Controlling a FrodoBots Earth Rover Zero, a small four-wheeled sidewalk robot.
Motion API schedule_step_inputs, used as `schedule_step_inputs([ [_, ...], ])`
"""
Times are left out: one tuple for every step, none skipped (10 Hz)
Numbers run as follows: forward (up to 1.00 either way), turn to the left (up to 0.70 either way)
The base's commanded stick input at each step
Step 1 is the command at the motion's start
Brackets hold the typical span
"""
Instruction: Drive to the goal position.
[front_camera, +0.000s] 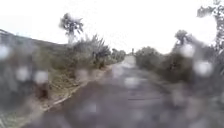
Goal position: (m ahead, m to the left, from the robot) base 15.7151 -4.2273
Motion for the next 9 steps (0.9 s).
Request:
schedule_step_inputs([
  [1.0, 0.0],
  [1.0, 0.0],
  [1.0, 0.0],
  [1.0, 0.0],
  [1.0, 0.0],
  [1.0, 0.0],
  [1.0, 0.0],
  [1.0, 0.0],
  [1.0, 0.0],
])
